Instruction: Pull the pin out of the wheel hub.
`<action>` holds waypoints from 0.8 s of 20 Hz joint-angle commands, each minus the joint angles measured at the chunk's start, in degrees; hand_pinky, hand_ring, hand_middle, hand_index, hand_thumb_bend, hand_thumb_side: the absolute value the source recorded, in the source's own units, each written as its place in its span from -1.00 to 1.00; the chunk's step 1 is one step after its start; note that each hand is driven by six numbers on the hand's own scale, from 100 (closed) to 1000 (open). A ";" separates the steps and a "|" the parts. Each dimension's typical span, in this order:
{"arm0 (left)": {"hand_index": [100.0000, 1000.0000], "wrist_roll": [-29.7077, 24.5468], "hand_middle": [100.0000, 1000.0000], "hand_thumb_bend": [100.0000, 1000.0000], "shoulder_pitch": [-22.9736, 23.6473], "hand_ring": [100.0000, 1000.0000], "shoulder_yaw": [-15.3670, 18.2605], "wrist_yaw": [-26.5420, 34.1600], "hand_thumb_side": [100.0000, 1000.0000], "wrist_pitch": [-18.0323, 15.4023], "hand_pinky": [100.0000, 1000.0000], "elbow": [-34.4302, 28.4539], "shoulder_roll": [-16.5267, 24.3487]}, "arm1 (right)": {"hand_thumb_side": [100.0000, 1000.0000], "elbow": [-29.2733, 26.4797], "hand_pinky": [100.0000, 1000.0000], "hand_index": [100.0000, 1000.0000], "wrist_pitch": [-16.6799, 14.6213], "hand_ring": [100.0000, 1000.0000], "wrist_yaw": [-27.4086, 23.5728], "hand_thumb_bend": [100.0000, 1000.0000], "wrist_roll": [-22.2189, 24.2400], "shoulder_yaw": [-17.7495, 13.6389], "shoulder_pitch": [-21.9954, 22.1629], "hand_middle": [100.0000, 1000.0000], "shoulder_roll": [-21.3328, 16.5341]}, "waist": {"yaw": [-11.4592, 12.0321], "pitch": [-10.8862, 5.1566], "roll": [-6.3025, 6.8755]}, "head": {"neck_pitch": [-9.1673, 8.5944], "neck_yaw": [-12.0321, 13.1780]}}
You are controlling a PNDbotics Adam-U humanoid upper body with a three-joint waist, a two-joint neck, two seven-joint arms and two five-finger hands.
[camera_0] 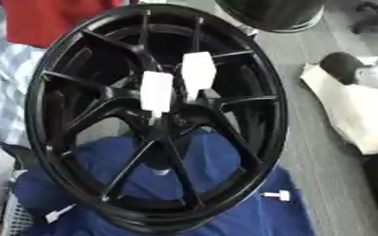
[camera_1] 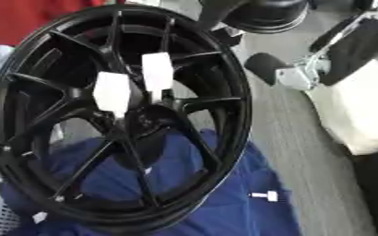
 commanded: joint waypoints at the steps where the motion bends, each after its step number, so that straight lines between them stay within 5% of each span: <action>1: 0.38 0.43 0.10 -1.00 -0.02 0.29 0.09 -0.32 0.10 0.65 0.35 -1.10 1.46 | -0.78 -0.81 0.83 0.67 -1.33 0.63 3.49 -1.00 -1.57 0.48 -2.49 0.52 0.05 | 0.05 -1.37 0.03 | 0.62 -0.67; 16: 0.38 2.62 0.10 -1.00 0.30 0.29 0.51 -0.21 0.11 2.27 0.35 -1.10 1.38 | -0.30 10.39 0.95 0.76 1.05 0.67 8.88 -1.00 6.32 6.58 -12.06 0.58 12.26 | 0.70 -2.14 -0.09 | 0.32 -2.19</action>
